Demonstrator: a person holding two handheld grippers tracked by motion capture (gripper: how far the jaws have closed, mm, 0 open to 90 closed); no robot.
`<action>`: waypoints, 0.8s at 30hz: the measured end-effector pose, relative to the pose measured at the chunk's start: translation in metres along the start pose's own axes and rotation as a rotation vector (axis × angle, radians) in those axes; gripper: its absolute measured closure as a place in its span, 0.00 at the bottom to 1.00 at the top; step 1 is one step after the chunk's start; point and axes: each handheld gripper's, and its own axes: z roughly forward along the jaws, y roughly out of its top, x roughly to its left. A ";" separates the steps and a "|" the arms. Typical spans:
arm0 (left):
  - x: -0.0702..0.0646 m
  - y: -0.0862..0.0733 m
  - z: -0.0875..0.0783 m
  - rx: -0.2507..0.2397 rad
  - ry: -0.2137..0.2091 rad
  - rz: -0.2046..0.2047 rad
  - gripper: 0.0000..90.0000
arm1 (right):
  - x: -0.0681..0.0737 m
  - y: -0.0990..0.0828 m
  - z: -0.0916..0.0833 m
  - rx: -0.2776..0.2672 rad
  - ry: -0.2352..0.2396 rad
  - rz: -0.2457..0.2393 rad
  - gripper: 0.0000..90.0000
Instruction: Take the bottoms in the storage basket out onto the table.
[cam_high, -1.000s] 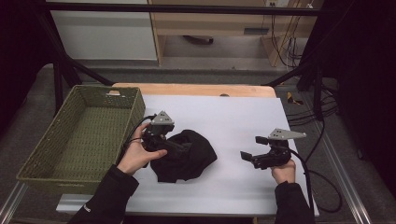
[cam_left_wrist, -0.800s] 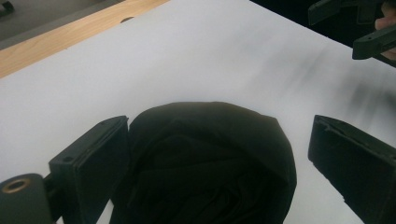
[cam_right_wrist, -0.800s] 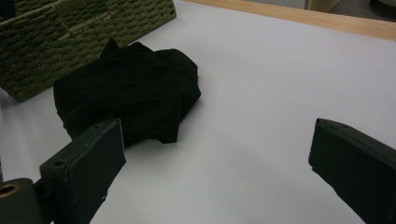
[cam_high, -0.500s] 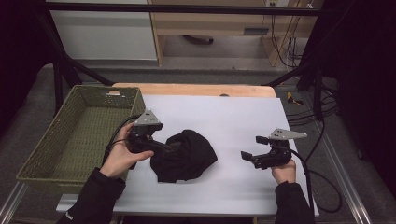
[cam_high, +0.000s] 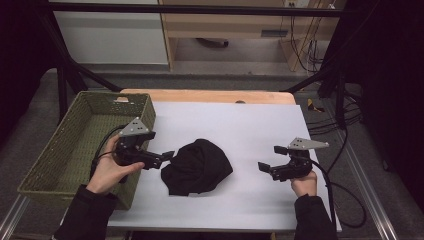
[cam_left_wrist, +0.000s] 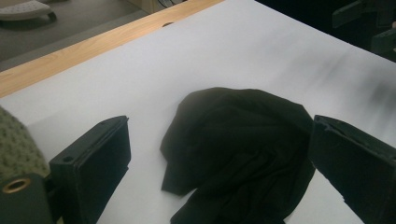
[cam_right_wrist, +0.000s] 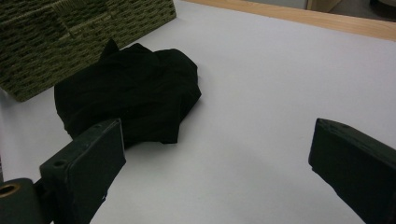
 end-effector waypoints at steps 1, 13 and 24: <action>0.001 -0.001 -0.001 0.000 0.003 -0.002 0.06 | 0.000 0.000 0.000 0.001 0.000 0.002 0.05; 0.025 -0.028 -0.016 -0.009 0.044 -0.035 0.06 | 0.000 0.000 0.000 0.003 -0.001 0.001 0.05; 0.047 -0.052 -0.030 -0.012 0.082 -0.080 0.06 | 0.000 -0.001 0.002 0.010 -0.001 -0.003 0.05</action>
